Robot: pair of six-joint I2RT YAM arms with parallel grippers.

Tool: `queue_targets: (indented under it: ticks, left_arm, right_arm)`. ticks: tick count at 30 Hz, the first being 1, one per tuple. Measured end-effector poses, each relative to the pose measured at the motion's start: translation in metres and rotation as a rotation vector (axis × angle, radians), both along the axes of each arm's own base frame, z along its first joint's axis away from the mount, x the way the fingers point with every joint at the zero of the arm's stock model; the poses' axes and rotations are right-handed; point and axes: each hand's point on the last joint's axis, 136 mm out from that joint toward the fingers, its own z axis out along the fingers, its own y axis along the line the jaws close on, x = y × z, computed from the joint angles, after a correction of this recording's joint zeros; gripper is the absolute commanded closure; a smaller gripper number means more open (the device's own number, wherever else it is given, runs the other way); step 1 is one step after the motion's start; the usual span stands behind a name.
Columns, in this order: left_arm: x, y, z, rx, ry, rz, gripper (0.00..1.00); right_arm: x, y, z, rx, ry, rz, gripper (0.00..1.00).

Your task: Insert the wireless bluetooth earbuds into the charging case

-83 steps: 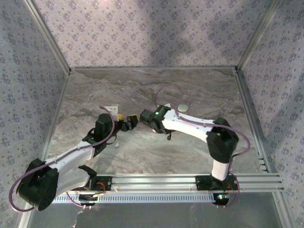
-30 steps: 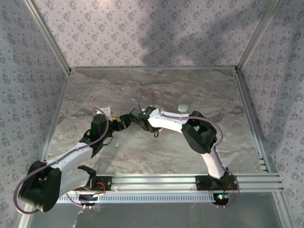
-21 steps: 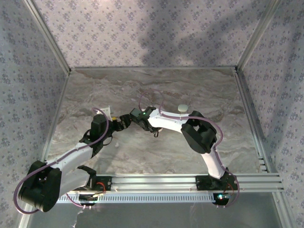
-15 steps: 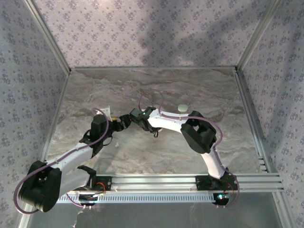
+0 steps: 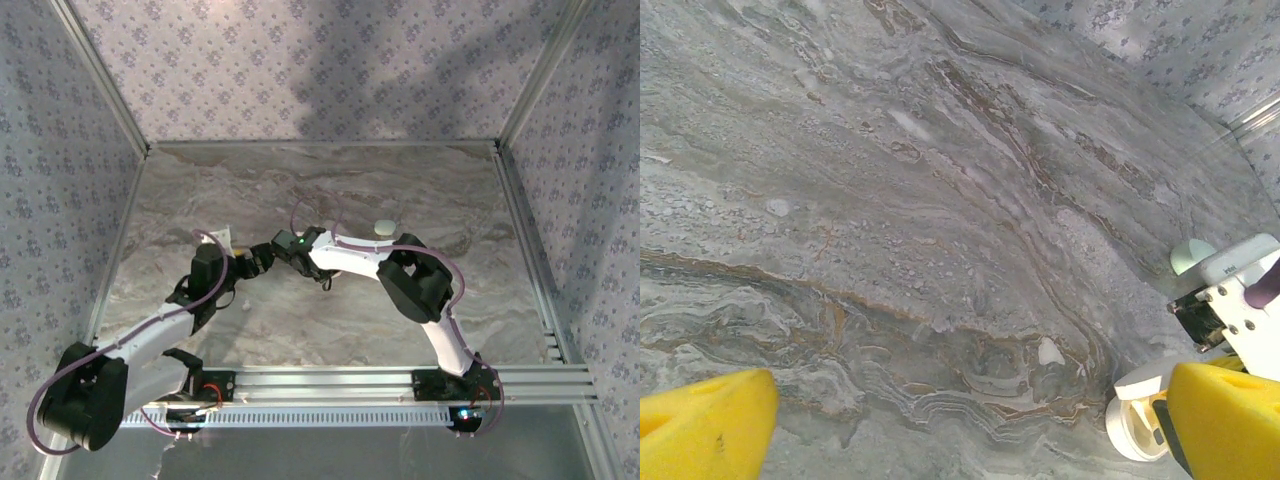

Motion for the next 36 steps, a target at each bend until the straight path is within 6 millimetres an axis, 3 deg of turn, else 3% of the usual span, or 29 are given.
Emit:
queue_targets:
  ticks: [26, 36]
  left_arm:
    - [-0.004, 0.007, 0.003, 0.002, -0.012, 0.021, 0.00]
    - [-0.003, 0.004, 0.009, -0.014, -0.034, 0.010, 0.00]
  right_arm:
    - [-0.004, 0.003, -0.004, 0.009, 0.011, -0.002, 0.72]
    - [-0.011, 0.012, 0.005, 0.061, 0.029, 0.010, 0.67]
